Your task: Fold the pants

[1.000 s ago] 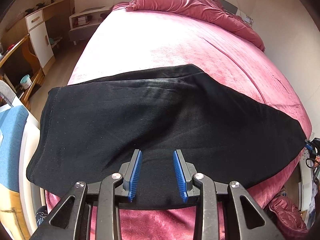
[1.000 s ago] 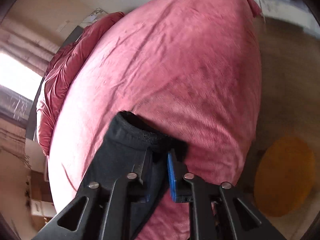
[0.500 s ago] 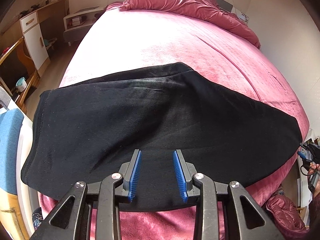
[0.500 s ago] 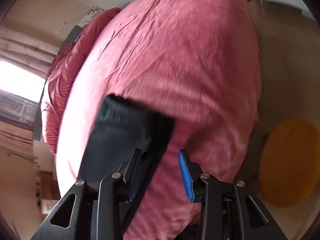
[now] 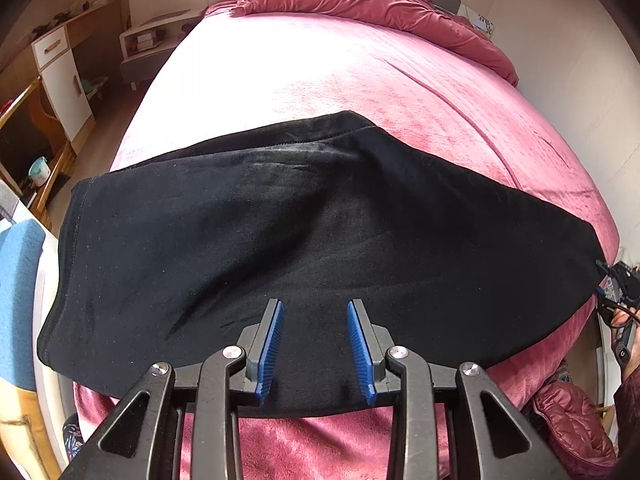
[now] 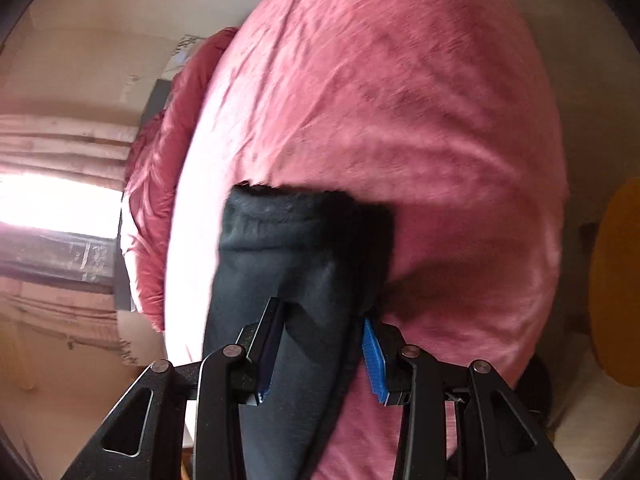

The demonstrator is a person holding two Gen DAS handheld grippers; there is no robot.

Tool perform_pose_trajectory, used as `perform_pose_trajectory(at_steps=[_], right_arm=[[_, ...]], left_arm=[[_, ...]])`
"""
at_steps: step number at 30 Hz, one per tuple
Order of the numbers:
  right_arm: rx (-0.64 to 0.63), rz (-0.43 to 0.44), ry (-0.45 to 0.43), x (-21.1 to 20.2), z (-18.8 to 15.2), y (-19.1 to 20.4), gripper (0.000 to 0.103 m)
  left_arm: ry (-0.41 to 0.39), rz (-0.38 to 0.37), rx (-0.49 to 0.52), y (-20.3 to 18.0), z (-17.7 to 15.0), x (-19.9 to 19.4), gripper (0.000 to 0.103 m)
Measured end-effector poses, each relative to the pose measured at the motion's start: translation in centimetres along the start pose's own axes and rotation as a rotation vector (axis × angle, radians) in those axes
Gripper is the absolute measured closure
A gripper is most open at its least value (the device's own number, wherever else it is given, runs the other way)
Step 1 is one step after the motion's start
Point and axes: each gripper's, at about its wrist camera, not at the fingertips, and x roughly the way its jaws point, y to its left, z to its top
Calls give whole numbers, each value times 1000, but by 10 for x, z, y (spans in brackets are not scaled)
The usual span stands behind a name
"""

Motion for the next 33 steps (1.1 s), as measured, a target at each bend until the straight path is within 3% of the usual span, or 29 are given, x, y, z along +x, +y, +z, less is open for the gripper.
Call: perform_pose_trajectory(at_steps=[2,8,11,13,14,20,26,28,30,33], right_arm=[[-39,-11,26,11,-6,2,64],[29,73,35,15,-5,-15,61],[46,125,39,20,-7,-14,44],[32,152,33,23,-9,-9,23],[22,151,31,25,-10,-5,18],[-8,89,26,28,-11,11,12],[25,43,29,18,-9,1,38],[16,9,24,15,-9,1,50],[-5,-38,18,12,-9,1,74],[-84,-83,5,7,-10,14,85]], left_arm=[[-4,12,27,-6,-1,1,68],[-8,22,69,-17,-3,5,67],[-1,32,74,-19,-4,9,67],[11,35,75,-19,-5,12,67],[16,37,75,-19,-5,14,67],[22,26,78,-19,-5,20,67],[23,12,82,-20,-6,24,60],[23,4,79,-20,-6,26,58],[31,-5,74,-19,-6,28,58],[48,-15,63,-16,-6,35,57]])
